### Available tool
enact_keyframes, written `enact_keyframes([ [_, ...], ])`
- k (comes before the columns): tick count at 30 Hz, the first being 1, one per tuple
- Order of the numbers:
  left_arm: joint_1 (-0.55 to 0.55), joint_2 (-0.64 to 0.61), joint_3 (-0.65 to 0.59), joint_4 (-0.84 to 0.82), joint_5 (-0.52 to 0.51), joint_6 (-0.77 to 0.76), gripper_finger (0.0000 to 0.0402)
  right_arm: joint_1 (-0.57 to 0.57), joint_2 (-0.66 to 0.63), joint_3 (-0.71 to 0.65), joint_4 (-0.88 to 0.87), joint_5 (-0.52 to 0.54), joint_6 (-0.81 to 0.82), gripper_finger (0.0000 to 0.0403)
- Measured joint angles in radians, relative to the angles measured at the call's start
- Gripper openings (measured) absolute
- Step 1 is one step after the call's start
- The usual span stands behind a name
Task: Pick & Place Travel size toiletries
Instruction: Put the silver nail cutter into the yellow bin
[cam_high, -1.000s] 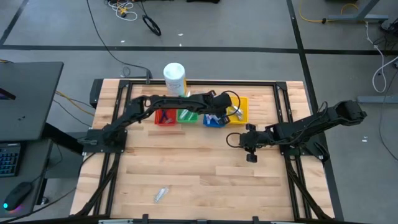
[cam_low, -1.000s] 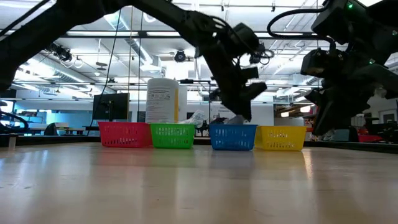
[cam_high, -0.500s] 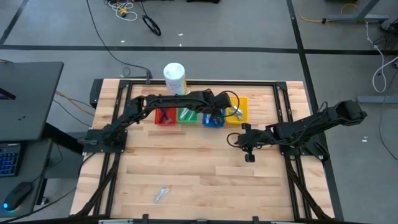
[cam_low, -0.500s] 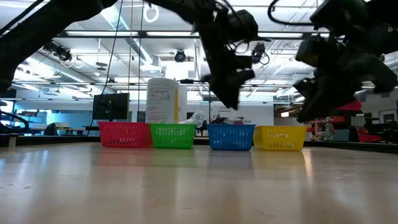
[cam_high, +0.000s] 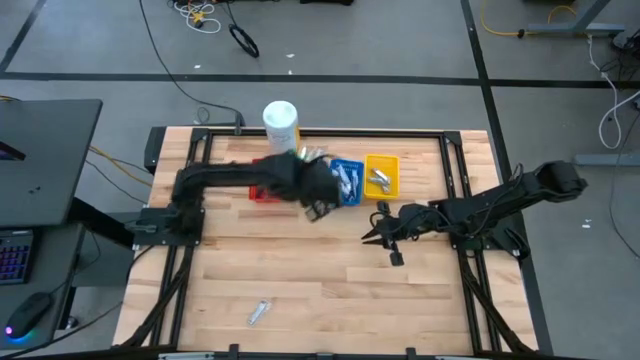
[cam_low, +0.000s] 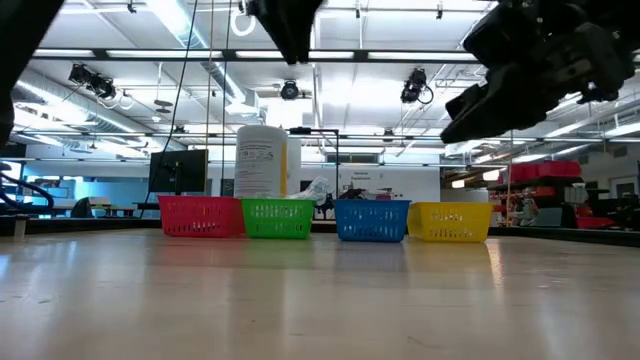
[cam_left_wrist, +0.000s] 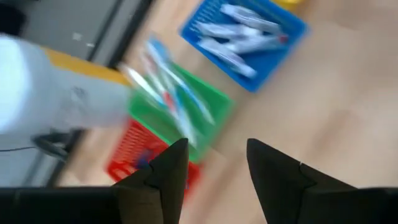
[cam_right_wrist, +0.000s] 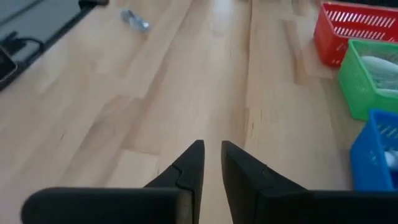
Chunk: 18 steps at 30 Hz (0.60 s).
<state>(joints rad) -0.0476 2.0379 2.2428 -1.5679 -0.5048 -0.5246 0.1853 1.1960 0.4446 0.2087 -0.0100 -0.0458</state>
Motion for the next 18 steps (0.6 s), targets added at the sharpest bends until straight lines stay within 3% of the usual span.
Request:
enact_keyframes([
  [9, -0.337, -0.105, -0.141, 0.005, 0.076, -0.237, 0.0173, 0.035, 0.096, 0.0, 0.156, -0.045, 0.031, 0.0062],
  [12, -0.449, -0.104, -0.209, 0.047, 0.098, -0.341, 0.0174, 0.04, 0.132, 0.0, 0.268, -0.101, 0.027, 0.0062],
  [18, -0.623, -0.102, -0.388, 0.185, 0.19, -0.577, 0.0174, 0.04, 0.154, 0.0, 0.383, -0.089, 0.005, 0.0062],
])
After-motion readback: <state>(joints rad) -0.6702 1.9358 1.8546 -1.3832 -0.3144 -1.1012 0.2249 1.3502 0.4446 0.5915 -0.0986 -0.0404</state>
